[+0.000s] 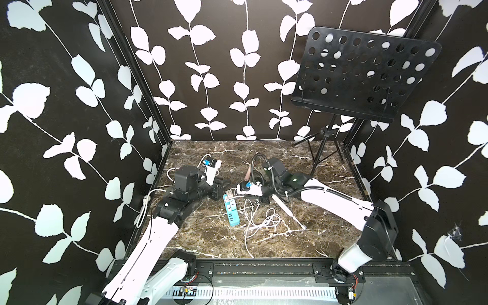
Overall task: Charge the electric toothbrush
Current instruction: Pick up the charging cable from the center of the board.
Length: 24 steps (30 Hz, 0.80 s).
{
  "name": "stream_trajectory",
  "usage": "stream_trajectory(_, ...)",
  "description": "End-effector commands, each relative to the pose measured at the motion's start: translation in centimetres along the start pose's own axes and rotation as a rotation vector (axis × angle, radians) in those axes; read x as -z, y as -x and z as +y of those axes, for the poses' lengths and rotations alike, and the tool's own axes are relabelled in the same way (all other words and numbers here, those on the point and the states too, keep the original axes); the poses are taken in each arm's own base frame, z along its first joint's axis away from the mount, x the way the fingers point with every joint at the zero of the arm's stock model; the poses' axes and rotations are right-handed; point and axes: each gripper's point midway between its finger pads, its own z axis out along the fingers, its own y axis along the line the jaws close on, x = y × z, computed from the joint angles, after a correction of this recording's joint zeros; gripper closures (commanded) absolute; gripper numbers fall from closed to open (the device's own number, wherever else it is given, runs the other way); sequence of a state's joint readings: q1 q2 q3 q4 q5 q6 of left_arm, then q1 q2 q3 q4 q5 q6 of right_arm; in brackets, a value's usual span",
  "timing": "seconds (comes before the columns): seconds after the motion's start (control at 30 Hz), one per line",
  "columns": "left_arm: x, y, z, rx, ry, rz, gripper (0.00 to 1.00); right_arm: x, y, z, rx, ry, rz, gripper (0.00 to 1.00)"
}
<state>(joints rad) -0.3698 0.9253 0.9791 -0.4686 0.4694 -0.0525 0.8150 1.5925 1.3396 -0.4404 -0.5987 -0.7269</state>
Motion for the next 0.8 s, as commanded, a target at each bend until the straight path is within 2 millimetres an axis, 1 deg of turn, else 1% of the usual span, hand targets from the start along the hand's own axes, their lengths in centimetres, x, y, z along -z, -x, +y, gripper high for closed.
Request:
stream_trajectory(0.0, 0.5, 0.0, -5.0, -0.098, -0.243, 0.067, 0.55, 2.1, 0.5, 0.8, 0.043, 0.032, -0.031, 1.00)
stream_trajectory(0.13, 0.0, -0.6, -7.1, -0.193, -0.327, 0.147, 0.52, 4.1, 0.8, 0.2, 0.044, 0.007, -0.053, 1.00)
stream_trajectory(0.27, -1.1, -0.6, -7.5, -0.225, -0.384, 0.171, 0.51, 5.5, 1.0, -0.2, 0.047, -0.012, -0.075, 1.00)
stream_trajectory(0.4, -2.6, -0.6, -6.9, -0.253, -0.384, 0.210, 0.50, 6.7, 1.3, -0.4, 0.043, -0.021, -0.106, 1.00)
stream_trajectory(0.53, -3.8, -1.3, -7.0, -0.252, -0.436, 0.267, 0.51, 7.4, 1.4, -0.7, 0.043, -0.036, -0.108, 1.00)
stream_trajectory(0.57, -3.9, -1.5, -7.2, -0.248, -0.454, 0.281, 0.52, 7.4, 1.4, -0.7, 0.045, -0.039, -0.107, 1.00)
stream_trajectory(0.67, -4.0, -1.9, -7.9, -0.237, -0.502, 0.310, 0.56, 7.6, 1.2, -1.1, 0.046, -0.053, -0.097, 1.00)
stream_trajectory(0.77, -3.8, -2.7, -8.1, -0.226, -0.509, 0.340, 0.60, 7.6, 0.8, -1.4, 0.045, -0.060, -0.083, 1.00)
